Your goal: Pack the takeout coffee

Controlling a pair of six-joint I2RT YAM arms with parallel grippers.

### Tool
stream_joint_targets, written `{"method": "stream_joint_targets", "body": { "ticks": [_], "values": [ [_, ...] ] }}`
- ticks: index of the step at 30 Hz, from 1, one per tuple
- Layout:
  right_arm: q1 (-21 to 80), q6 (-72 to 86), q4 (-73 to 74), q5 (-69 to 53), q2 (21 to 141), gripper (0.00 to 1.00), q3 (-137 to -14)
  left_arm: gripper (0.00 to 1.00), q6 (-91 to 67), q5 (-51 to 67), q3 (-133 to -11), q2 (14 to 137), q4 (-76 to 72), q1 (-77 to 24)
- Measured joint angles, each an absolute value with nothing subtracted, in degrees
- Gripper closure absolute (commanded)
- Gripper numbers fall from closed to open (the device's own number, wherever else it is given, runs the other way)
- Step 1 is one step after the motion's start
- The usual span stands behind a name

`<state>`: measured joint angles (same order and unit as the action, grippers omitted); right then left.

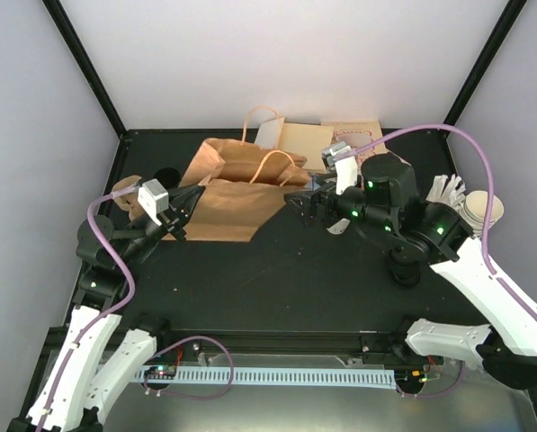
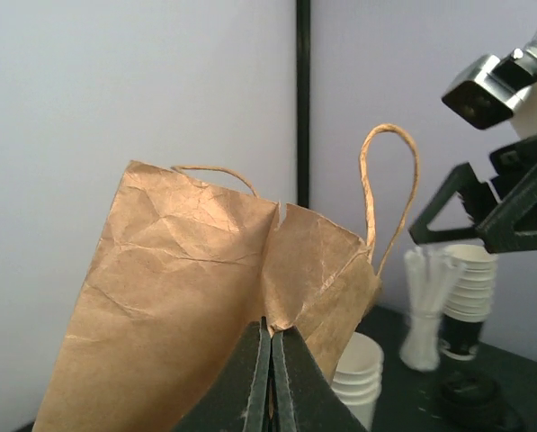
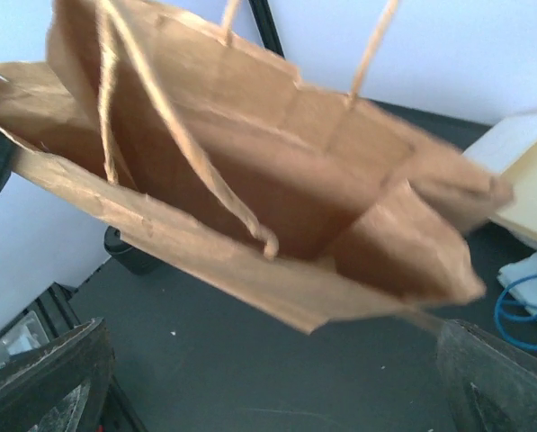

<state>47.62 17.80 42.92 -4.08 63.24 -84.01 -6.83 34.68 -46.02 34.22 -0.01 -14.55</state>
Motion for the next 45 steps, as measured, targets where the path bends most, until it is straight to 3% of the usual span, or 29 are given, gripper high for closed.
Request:
{"method": "stream_joint_targets", "body": {
  "ticks": [8, 19, 27, 32, 42, 45],
  "values": [
    [47.6, 25.8, 40.9, -3.7, 63.4, 0.00, -80.6, 0.98, -2.7, 22.4, -40.0, 34.7, -6.4, -18.7],
    [47.6, 36.1, 41.9, -3.8, 65.3, 0.02, -77.3, 0.98, -3.1, 7.4, -30.8, 35.0, -8.1, -34.9],
    [47.6, 48.2, 41.4, -4.2, 66.0, 0.16, -75.2, 0.99, -2.7, -0.1, -28.4, 30.1, -8.1, -45.0],
    [47.6, 57.8, 41.2, -3.4, 66.2, 0.15, -75.3, 0.99, -2.0, -2.0, -27.8, 29.3, -8.2, -47.4],
    [47.6, 68.9, 39.9, -2.2, 68.5, 0.22, -77.0, 0.99, -0.8, -3.3, -27.5, 30.6, -8.2, -51.2],
    [47.6, 70.0, 38.9, -2.1, 68.6, 0.36, -77.0, 0.98, -0.6, -3.3, -27.5, 30.9, -8.2, -52.2]
  ]
}}
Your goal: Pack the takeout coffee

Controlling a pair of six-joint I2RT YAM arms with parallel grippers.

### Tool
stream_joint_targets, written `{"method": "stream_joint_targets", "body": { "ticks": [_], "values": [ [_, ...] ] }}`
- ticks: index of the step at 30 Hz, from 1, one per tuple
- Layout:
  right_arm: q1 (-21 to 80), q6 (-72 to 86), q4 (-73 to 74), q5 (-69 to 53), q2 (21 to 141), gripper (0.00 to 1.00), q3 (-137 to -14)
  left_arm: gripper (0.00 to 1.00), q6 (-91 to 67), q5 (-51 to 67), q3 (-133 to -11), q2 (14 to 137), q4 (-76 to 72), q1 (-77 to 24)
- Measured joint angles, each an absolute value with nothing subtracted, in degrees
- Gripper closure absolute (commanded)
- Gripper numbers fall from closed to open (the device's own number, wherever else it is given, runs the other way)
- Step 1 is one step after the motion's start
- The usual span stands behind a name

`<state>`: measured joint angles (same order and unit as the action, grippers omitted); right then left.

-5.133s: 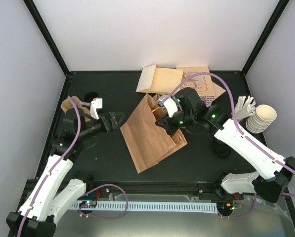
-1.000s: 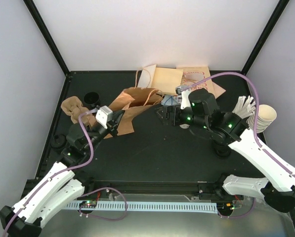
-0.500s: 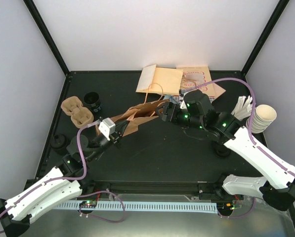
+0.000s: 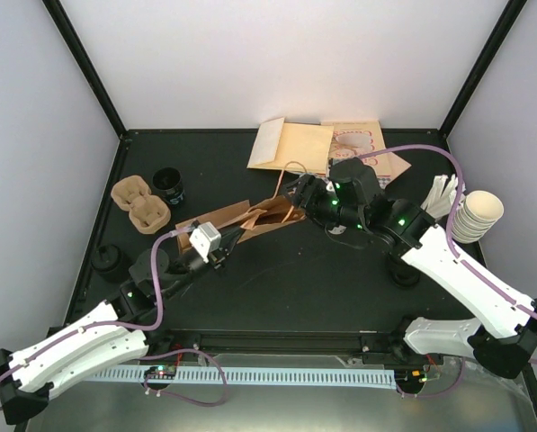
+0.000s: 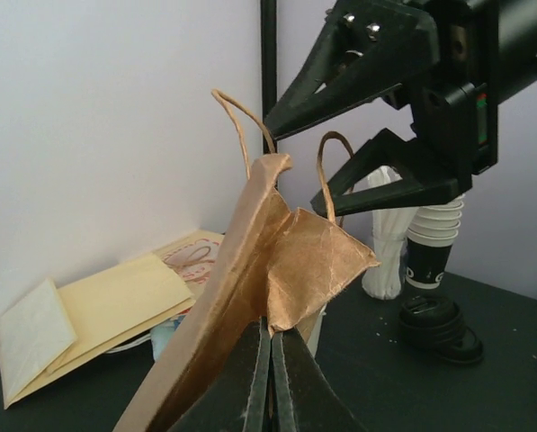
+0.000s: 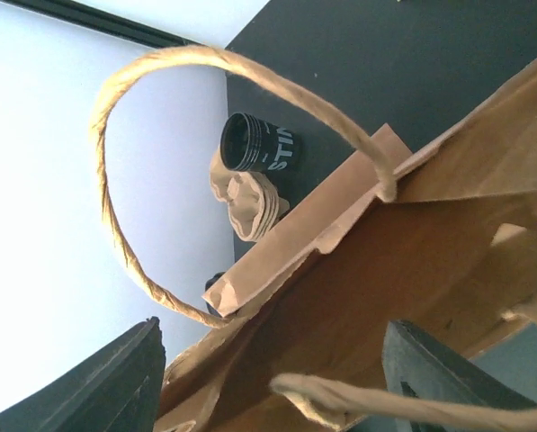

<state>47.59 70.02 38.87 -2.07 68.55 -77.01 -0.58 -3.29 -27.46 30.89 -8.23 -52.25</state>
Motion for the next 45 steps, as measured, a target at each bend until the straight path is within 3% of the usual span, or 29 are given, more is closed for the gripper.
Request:
{"method": "stream_joint_targets", "body": {
  "ticks": [2, 3, 5, 7, 8, 11, 13, 18, 21, 30, 39, 45],
  "values": [
    [47.6, 70.9, 38.2, -2.1, 68.6, 0.41, -77.0, 0.98, -0.5, -3.3, -27.5, 30.9, -8.2, -52.9],
    [47.6, 71.1, 37.9, -2.1, 68.8, 0.49, -77.0, 0.98, -0.5, -3.3, -27.5, 30.9, -8.2, -53.1],
    [47.6, 71.7, 37.4, -2.1, 69.1, 0.75, -77.0, 0.98, -0.5, -3.2, -27.5, 30.9, -8.2, -53.5],
    [47.6, 71.5, 37.1, -2.1, 69.3, 0.95, -77.0, 0.96, -0.5, -2.9, -27.5, 31.1, -8.2, -53.8],
    [47.6, 71.7, 37.0, -2.1, 69.4, 0.98, -77.0, 0.89, -0.5, -2.6, -27.5, 31.3, -8.2, -53.8],
    [47.6, 71.7, 36.7, -2.1, 69.3, 0.99, -76.8, 0.48, -0.4, -1.4, -27.7, 31.6, -7.8, -53.8],
    [47.6, 70.7, 36.3, -2.1, 68.9, 0.99, -76.0, 0.33, -0.8, 0.2, -28.1, 31.6, -6.7, -53.8],
    [47.6, 65.2, 34.0, -4.3, 65.3, 0.99, -70.0, 0.14, -4.0, 2.9, -34.8, 32.4, 0.9, -53.8],
    [47.6, 61.0, 34.4, -4.9, 62.6, 0.99, -66.9, 0.08, -7.5, 2.0, -44.2, 33.9, 8.3, -53.8],
    [47.6, 49.8, 40.5, -1.7, 57.2, 0.99, -61.1, 0.02, -16.8, -1.3, -63.8, 41.7, 25.6, -52.4],
    [47.6, 40.9, 41.6, -2.9, 55.1, 0.99, -58.5, 0.01, -22.6, 8.3, -67.7, 54.4, 37.4, -47.3],
    [47.6, 36.1, 38.7, -8.1, 54.1, 0.99, -58.5, 0.17, -28.0, 19.8, -66.1, 55.5, 31.3, -47.3]
  ]
}}
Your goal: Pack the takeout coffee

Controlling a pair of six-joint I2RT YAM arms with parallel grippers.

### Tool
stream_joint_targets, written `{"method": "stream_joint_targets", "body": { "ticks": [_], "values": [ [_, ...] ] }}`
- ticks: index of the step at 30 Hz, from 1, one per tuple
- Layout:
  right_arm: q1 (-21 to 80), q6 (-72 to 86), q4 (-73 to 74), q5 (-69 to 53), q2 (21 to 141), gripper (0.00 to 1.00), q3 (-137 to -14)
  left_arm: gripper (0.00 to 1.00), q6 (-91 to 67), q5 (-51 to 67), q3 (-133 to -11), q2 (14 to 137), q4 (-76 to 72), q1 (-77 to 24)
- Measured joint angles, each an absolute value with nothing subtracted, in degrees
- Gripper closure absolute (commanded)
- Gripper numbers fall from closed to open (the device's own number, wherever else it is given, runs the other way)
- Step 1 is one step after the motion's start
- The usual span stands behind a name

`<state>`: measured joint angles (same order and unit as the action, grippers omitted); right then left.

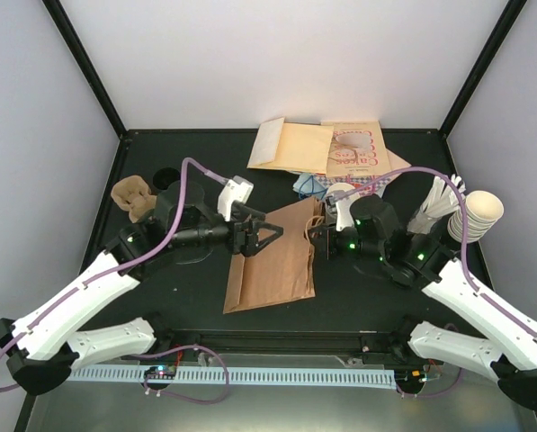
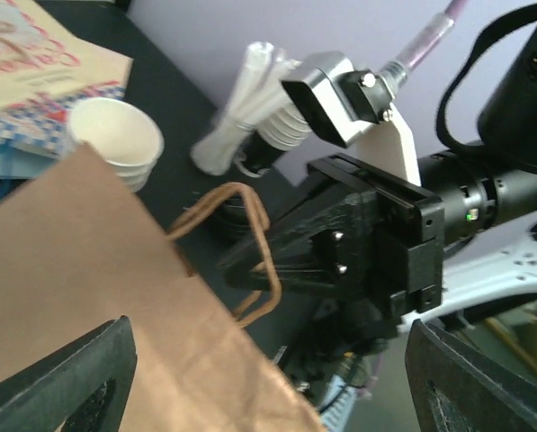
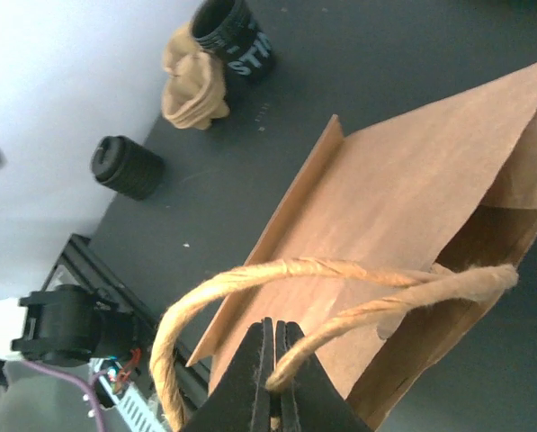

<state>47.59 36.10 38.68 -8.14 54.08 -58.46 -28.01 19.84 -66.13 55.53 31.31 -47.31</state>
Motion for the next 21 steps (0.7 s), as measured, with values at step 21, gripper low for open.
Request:
{"method": "stream_joint_targets", "body": {
  "ticks": [21],
  "values": [
    [47.6, 28.6, 33.9, -19.3, 63.5, 0.99, -71.6, 0.56, -34.1, 19.4, -72.5, 61.9, 30.1, -47.3]
  ]
}}
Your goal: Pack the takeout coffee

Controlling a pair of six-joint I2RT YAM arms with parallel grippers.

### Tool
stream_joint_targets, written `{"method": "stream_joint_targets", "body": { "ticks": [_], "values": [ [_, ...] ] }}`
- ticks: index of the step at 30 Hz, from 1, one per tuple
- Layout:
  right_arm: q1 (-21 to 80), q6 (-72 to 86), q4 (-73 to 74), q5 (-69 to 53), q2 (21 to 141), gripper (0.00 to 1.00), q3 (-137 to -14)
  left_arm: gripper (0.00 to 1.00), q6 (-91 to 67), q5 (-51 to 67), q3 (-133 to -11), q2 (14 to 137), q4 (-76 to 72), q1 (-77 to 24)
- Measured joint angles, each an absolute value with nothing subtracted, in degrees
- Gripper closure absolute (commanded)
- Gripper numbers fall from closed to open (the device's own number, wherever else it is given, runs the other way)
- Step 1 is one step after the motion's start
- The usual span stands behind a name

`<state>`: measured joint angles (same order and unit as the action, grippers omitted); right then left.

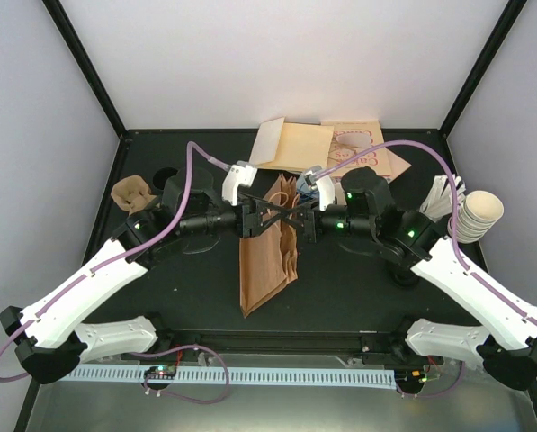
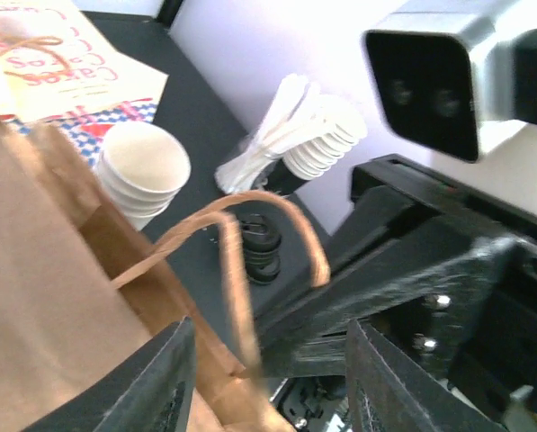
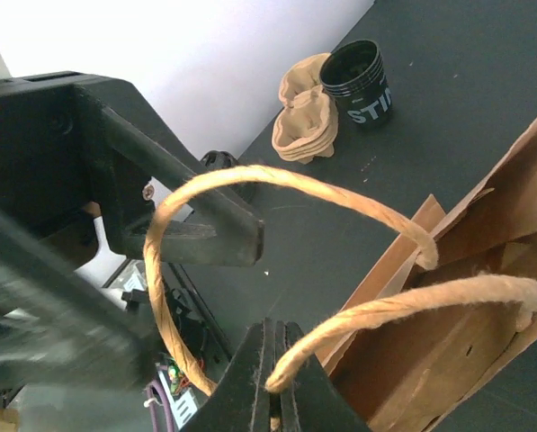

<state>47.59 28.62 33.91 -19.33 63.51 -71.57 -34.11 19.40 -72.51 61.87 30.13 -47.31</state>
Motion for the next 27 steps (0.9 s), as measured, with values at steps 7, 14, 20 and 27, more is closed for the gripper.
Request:
{"method": "stream_joint_targets", "body": {
  "ticks": [7, 14, 20, 27],
  "values": [
    [47.6, 28.3, 34.0, -20.2, 63.3, 0.99, -71.5, 0.75, -32.3, 13.2, -72.5, 61.9, 34.2, -46.9],
    [47.6, 27.8, 34.9, -19.3, 63.0, 0.98, -71.5, 0.98, -30.9, 12.2, -73.1, 62.6, 34.2, -46.4],
    [47.6, 26.8, 40.3, -13.7, 61.3, 0.97, -71.4, 0.98, -26.7, 7.3, -80.7, 65.7, 40.5, -43.2],
    [47.6, 26.1, 44.0, -7.4, 56.9, 0.96, -65.8, 0.99, -20.6, 4.7, -89.9, 66.1, 48.3, -38.4]
  ]
}}
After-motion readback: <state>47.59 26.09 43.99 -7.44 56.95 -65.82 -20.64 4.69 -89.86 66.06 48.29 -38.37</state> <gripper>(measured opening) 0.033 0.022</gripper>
